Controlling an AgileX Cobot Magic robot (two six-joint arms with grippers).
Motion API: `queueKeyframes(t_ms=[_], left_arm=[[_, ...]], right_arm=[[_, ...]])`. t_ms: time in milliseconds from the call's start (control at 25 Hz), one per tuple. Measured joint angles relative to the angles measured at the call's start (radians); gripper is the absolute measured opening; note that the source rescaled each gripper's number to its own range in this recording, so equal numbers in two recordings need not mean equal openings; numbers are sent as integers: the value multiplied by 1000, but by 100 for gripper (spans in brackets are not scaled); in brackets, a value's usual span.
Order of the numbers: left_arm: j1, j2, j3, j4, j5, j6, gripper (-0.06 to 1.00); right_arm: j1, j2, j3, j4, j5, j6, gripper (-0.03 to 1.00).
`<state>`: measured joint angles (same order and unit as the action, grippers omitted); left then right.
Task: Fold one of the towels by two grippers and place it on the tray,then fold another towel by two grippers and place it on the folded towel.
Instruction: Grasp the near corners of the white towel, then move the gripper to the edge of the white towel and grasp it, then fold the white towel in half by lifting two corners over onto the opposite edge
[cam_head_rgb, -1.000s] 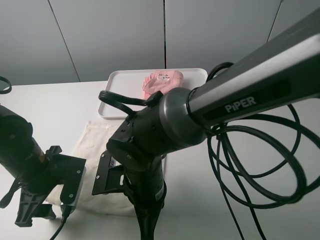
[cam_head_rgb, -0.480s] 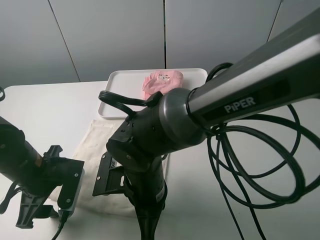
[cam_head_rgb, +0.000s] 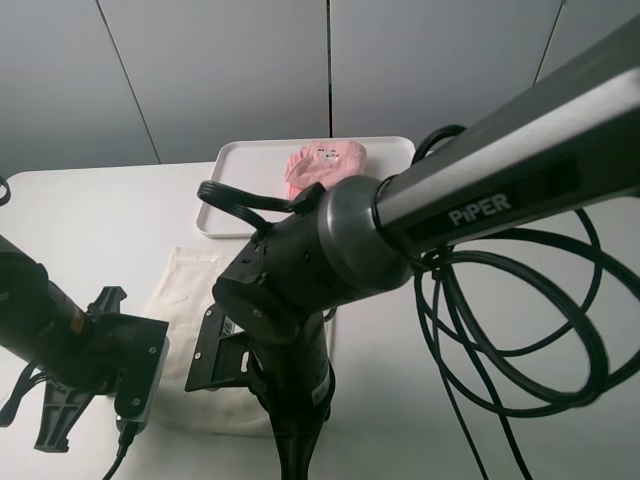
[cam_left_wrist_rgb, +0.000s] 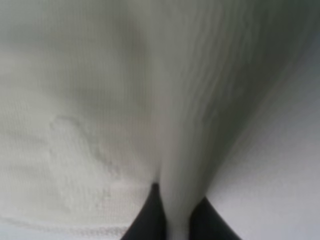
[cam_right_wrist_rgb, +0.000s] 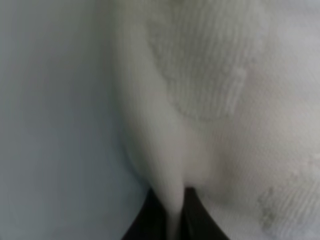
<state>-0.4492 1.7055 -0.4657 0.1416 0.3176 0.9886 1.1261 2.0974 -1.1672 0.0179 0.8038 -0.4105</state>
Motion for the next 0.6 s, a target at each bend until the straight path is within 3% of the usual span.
queueKeyframes(t_ms=[160,320,600], left_arm=[[0,-1,0,2,-1,-34,2],[0,-33,7,-47,4,-60,1],[0,-151,12,-82,14,-216,1]], right_arm=[[0,0,0,7,4,2,0],[0,-11,2,22,21,4,0],[0,-132,6,16,35,41,0]])
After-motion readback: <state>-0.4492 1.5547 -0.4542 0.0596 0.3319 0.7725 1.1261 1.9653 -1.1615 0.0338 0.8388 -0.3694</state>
